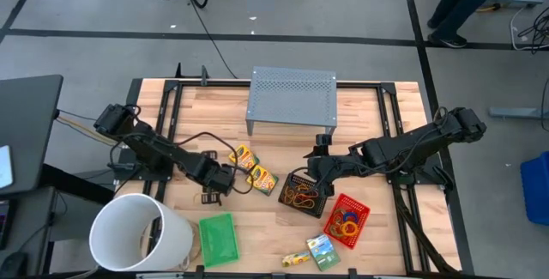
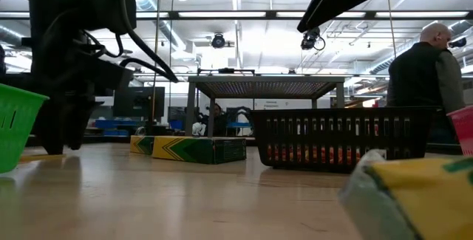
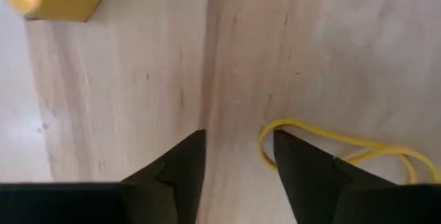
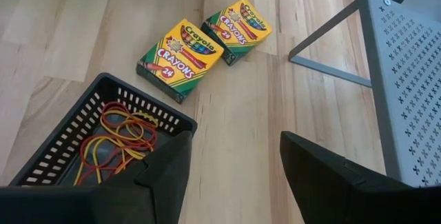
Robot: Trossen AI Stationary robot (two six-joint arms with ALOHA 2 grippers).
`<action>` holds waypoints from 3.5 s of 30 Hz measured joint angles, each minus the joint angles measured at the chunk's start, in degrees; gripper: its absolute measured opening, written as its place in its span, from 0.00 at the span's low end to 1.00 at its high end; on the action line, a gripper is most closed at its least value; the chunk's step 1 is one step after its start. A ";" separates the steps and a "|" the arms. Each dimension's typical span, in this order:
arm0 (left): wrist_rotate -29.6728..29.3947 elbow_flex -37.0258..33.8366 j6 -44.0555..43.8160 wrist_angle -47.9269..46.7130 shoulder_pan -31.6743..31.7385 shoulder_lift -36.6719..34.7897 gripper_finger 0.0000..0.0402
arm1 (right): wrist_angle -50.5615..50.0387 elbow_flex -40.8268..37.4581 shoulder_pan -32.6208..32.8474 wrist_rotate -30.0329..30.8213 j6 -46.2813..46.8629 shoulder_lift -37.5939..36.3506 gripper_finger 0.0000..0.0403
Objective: Pick & Place Office Desk Supplies
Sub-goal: Put the yellow rubber band into the black bin
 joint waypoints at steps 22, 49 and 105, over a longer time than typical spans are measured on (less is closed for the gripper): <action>-7.83 3.22 3.65 9.49 -0.94 -3.60 0.01 | 0.00 0.00 -0.02 0.00 0.15 0.00 0.57; 12.02 3.21 38.02 73.29 7.13 -2.10 0.00 | 1.99 0.00 0.01 0.00 -1.06 -0.02 0.57; 29.02 17.99 29.52 85.10 15.63 26.71 0.38 | 0.22 0.02 -0.01 4.97 -1.38 -0.04 0.57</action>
